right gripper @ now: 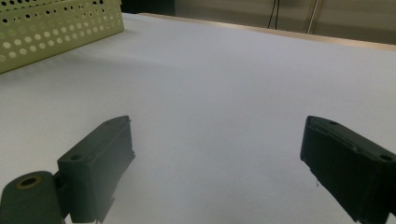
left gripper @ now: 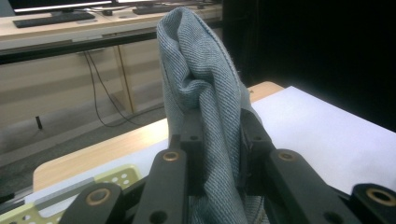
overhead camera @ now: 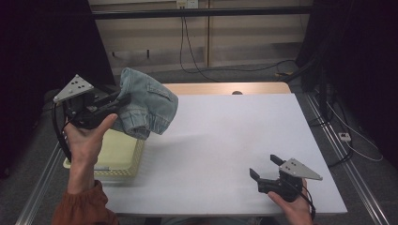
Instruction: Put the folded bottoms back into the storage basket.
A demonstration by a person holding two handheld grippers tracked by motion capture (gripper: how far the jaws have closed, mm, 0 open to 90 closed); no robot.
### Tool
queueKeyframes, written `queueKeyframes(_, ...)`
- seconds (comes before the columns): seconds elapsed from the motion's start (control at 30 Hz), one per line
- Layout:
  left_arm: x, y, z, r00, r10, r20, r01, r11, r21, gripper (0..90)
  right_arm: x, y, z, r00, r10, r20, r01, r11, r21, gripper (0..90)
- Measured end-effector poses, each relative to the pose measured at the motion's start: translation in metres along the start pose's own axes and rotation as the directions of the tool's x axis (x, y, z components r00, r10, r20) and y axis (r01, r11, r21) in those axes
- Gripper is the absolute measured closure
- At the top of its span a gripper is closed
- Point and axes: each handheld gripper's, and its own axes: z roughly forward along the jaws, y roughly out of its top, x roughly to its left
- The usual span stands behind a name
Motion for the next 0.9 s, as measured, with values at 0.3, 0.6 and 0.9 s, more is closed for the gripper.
queueKeyframes(0.3,0.007,0.0,-0.01,0.9998,-0.016,-0.012,0.016,0.9998,-0.015,75.7,0.0,0.0,0.0,1.0,0.002,0.0,-0.002,1.0,0.0,9.5)
queueKeyframes(0.6,0.018,-0.002,-0.02,0.9987,-0.037,-0.036,0.036,0.9991,-0.02,75.7,0.0,0.0,0.0,1.0,0.0,0.0,0.0,1.0,0.002,9.5)
queueKeyframes(0.9,0.031,-0.007,-0.021,0.9958,-0.064,-0.065,0.063,0.998,-0.006,75.7,0.0,0.0,0.0,1.0,0.001,-0.001,-0.001,1.0,0.001,9.5)
